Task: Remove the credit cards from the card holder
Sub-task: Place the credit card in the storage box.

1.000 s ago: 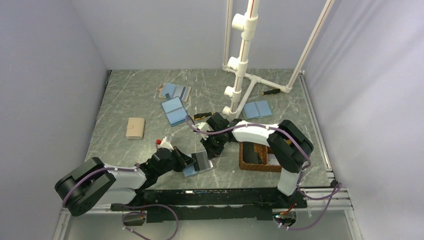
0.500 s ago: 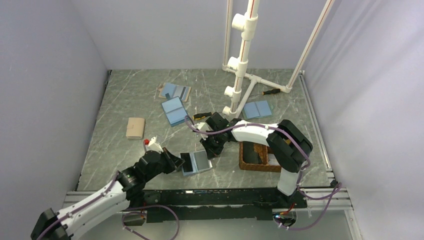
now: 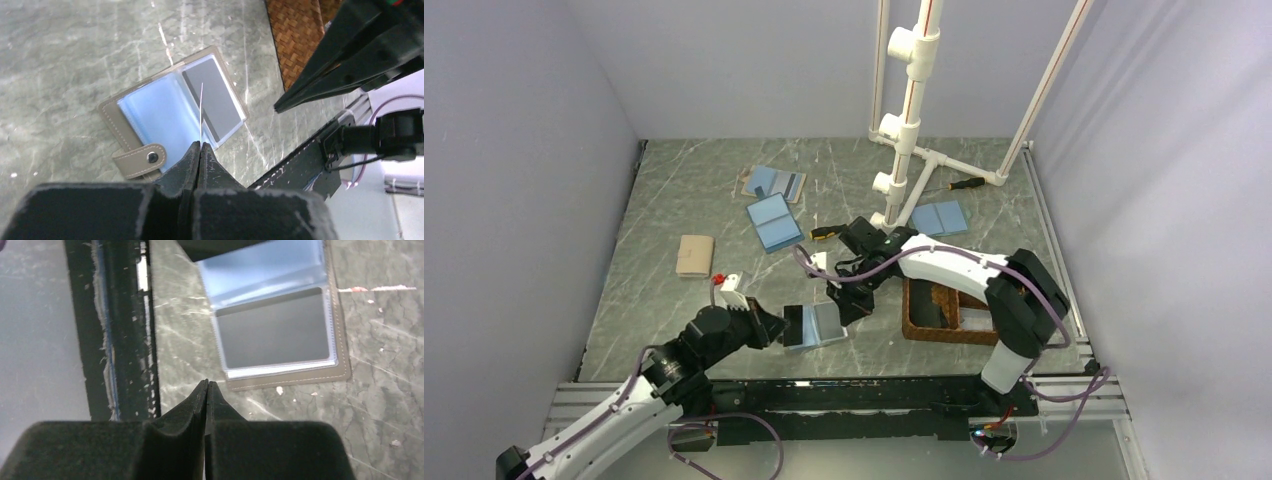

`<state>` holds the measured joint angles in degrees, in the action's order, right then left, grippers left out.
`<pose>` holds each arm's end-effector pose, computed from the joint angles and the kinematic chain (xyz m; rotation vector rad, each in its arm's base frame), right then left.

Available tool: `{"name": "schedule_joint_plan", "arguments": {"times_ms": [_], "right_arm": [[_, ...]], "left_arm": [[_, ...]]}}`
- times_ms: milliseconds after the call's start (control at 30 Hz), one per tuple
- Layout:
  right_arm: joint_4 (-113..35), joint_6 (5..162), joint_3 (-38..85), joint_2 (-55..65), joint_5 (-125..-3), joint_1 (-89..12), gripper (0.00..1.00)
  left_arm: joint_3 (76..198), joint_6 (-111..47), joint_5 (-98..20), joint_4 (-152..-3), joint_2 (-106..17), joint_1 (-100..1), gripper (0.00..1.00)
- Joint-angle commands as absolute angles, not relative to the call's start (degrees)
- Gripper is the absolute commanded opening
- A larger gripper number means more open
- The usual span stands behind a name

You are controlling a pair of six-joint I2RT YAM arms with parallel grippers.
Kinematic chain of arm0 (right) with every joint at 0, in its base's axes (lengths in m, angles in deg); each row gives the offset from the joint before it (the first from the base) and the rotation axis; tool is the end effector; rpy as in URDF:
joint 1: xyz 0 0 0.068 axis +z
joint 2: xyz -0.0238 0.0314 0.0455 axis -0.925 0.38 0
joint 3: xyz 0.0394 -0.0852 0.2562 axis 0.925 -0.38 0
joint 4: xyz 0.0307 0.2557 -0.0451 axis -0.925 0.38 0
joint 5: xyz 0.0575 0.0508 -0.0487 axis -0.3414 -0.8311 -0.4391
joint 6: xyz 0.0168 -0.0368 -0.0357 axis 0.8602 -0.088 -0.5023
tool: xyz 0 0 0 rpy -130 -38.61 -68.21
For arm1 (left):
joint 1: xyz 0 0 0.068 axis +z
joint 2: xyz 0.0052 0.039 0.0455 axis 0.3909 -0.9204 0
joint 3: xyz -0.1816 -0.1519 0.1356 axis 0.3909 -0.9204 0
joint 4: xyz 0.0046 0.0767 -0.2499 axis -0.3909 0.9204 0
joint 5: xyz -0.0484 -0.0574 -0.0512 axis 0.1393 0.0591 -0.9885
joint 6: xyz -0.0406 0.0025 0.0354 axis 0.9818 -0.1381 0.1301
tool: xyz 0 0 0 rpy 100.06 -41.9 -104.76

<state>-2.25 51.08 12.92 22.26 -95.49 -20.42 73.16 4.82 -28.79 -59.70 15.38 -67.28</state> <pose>0.2063 0.2566 0.1940 -1.7729 2.1230 1.0596 0.0846 -0.0810 0.1691 -0.0927 2.1157 -0.9847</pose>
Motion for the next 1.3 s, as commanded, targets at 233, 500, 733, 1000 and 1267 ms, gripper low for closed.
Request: {"name": "schedule_joint_plan", "arguments": {"times_ms": [233,500,733,1000,1267], "right_arm": [[9.55,33.04,15.68,10.86,-102.15,-20.38,0.18],[12.39,28.46,14.78,6.90,-102.62,-22.09,0.21],[11.49,29.66,14.64,6.01,-103.38,-23.54,0.31],[9.30,31.88,14.13,5.51,-101.97,-24.97,0.45],[8.18,32.71,13.62,5.92,-101.21,-26.36,0.53]], "left_arm": [[74.85,-9.19,-40.31,-83.90,3.03,-67.03,0.00],[74.81,-13.05,-45.60,-95.91,-5.37,-67.03,0.00],[76.32,-15.16,-51.84,-104.13,-14.01,-67.04,0.00],[78.14,-14.49,-57.91,-113.76,-24.83,-67.40,0.00],[79.15,-15.15,-59.17,-117.43,-29.32,-69.85,0.00]]}}
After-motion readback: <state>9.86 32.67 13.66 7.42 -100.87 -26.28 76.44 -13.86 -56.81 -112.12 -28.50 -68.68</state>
